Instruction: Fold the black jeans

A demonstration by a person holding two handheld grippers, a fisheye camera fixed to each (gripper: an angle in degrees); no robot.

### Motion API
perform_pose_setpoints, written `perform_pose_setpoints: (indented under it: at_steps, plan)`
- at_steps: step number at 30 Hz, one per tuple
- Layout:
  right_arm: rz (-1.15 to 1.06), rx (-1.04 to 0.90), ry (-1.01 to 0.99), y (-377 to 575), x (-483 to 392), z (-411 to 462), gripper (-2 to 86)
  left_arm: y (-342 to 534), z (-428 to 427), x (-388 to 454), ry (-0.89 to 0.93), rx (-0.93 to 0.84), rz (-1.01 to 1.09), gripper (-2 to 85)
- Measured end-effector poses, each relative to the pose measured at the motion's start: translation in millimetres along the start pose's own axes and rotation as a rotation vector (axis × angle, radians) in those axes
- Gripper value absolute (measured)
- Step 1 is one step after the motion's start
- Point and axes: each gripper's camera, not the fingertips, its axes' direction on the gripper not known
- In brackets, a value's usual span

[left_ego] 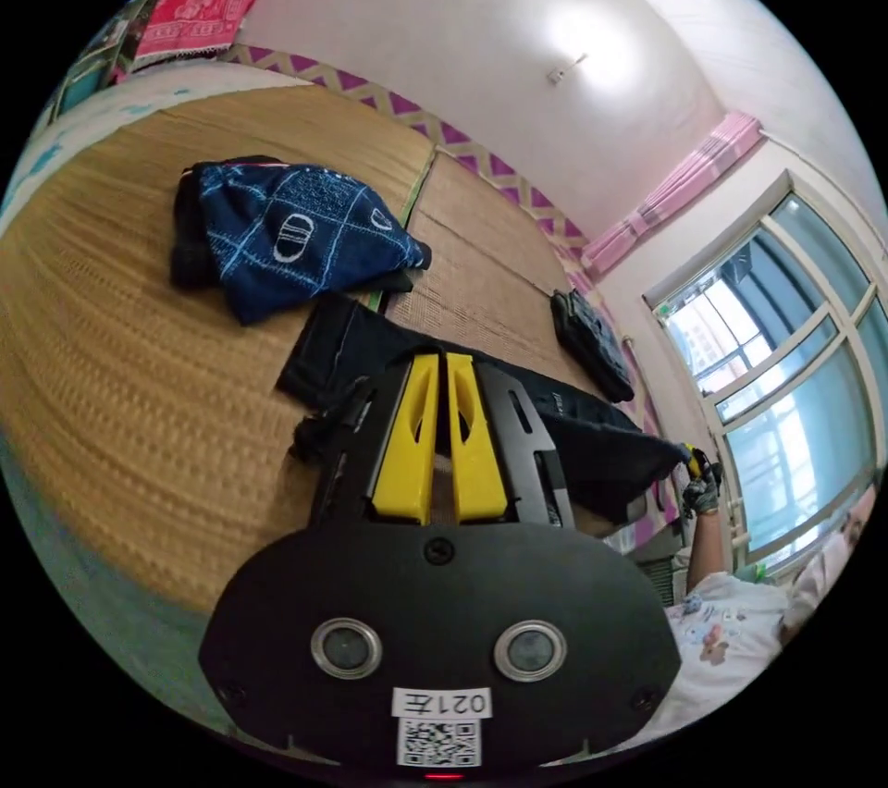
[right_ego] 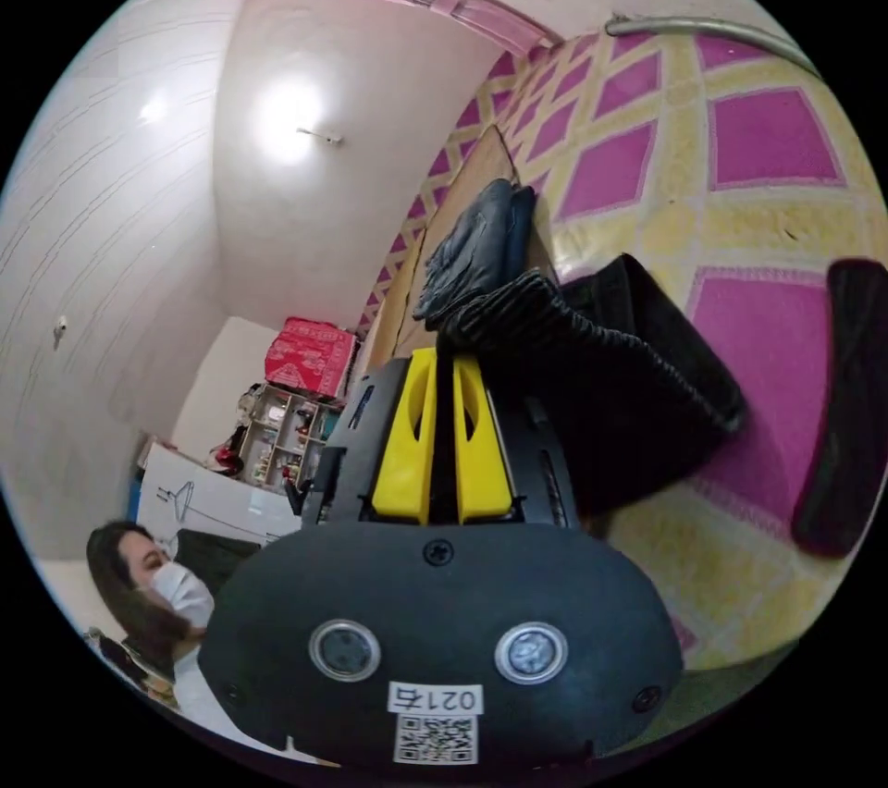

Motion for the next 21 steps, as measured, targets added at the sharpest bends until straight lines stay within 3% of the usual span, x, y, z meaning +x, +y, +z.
perform_pose_setpoints:
  at_steps: [5,7,13,21]
  plan:
    - [0.042,-0.064,0.247,-39,19,73,8.8,-39,104,-11,-0.058,-0.148,-0.025,4.3]
    - [0.004,-0.063,0.3,-37,14,80,9.3,-37,106,-12,-0.071,-0.126,-0.008,5.0]
    - [-0.313,-0.248,0.384,9,-48,114,8.4,-16,44,-17,-0.153,0.081,0.055,4.6]
    - [-0.868,-0.517,0.289,123,-172,230,7.8,-18,59,-10,-0.212,0.002,0.1,7.0]
